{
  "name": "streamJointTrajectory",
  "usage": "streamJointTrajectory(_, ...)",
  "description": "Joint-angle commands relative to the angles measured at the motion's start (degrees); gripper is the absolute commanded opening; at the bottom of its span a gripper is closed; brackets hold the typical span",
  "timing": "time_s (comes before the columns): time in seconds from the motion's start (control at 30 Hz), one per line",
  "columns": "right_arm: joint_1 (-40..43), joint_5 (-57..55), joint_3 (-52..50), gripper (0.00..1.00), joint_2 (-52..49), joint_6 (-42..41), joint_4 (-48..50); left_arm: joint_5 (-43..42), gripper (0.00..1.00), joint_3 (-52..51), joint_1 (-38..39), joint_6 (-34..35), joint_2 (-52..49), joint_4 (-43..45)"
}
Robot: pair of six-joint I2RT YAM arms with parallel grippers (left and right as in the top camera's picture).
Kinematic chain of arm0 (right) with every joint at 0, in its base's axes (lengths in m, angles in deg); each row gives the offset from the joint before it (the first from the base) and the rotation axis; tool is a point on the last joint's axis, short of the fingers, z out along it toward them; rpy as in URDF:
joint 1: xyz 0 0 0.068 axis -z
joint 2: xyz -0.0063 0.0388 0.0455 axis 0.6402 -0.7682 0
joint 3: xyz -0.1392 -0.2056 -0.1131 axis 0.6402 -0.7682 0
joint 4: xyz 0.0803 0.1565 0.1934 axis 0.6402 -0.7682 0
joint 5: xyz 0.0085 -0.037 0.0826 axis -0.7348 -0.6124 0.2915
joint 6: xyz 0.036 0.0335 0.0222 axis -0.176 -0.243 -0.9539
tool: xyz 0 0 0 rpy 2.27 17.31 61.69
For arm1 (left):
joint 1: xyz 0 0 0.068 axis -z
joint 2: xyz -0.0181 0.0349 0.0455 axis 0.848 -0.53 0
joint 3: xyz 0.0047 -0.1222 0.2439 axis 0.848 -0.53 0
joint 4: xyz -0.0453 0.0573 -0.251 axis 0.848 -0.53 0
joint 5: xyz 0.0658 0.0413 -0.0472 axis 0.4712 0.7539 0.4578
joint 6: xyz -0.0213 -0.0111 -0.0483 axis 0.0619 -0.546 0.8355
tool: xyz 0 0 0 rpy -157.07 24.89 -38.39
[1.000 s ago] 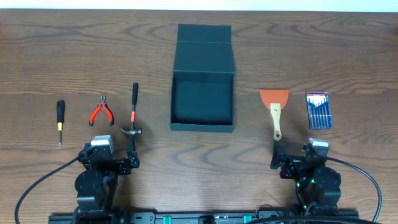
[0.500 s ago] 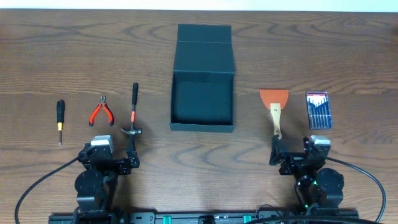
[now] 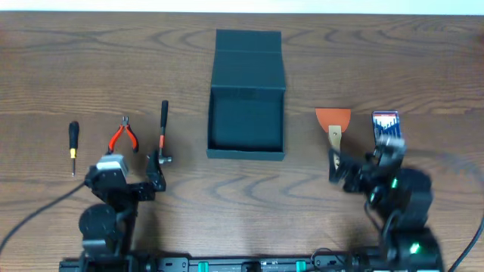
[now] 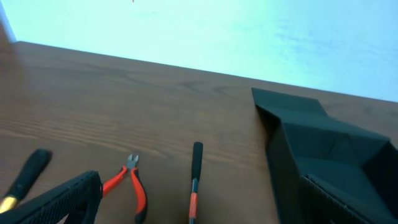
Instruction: Pack container
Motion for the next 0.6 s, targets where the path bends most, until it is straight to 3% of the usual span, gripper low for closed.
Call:
streamJointTrajectory(0.0,2.0,0.2,14.1,0.99,-11.6,2.1,-4.7,-0.1,0.98,8.5,-1.1,0.7,-9.5,-0.6)
streamJointTrajectory(0.1,3.1,2.2,28.9,0.99,-22.4,7.1,-13.8,-1.0,0.98,17.4,-2.1,0.3,-20.1,-4.3)
streamJointTrajectory(0.2,3.3,4.5,41.3,0.99,-30.8,7.2,-22.1,-2.2,0.98,27.6,-3.0,-1.4,-31.1,-10.6)
streamJointTrajectory(0.37,4.5,1.9,50.8,0.99,-38.5,9.6,-24.0,-2.1,0.98,39.2,-3.0,-7.3,-43.7,-13.4)
streamJointTrajectory(0.57,11.0,-1.2,60.7,0.99,-51.7,12.4,-30.9,-2.1,0.98,45.5,-5.1,-7.3,-53.1,-14.4)
